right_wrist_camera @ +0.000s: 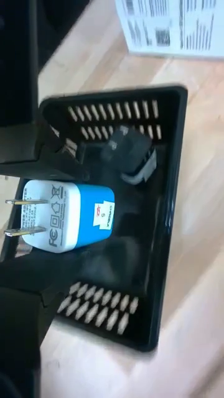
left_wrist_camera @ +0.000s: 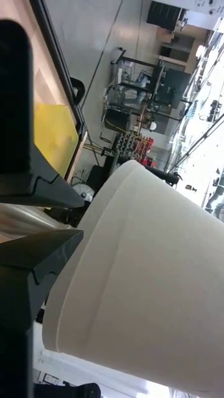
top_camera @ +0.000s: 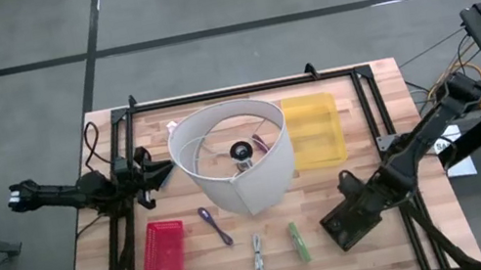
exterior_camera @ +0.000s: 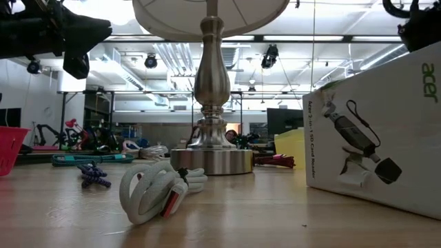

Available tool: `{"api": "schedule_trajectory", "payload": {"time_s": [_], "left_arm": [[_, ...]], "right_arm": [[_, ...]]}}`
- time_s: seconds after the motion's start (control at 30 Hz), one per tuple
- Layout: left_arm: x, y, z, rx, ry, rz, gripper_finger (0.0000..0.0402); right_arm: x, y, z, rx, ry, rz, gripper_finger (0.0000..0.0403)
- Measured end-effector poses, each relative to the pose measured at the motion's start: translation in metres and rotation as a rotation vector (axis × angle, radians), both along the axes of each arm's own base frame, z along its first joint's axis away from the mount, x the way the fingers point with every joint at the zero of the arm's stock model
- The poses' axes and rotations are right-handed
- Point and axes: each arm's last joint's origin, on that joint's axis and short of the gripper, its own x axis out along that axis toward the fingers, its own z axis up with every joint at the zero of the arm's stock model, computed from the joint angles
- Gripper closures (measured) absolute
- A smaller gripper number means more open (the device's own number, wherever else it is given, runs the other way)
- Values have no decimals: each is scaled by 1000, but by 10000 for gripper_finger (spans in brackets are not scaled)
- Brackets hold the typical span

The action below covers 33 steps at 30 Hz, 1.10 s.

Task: Pick and place items into bin
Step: Put the blue charger adapter into the black bin, then put the right card reader box into the red bin

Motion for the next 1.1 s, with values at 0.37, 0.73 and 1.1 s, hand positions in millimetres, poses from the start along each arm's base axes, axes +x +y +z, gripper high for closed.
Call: {"api": "schedule_trajectory", "payload": {"time_s": [0.37,0.73,1.1], "left_arm": [[0,0,0,0,0,0,349],[0,0,0,0,0,0,349],[0,0,0,0,0,0,349]], "right_arm": [[0,1,-14,7,39,-20,267],[2,3,-20,-8,70,-21,208],[8,4,-2,-58,-74,-1,158]]}}
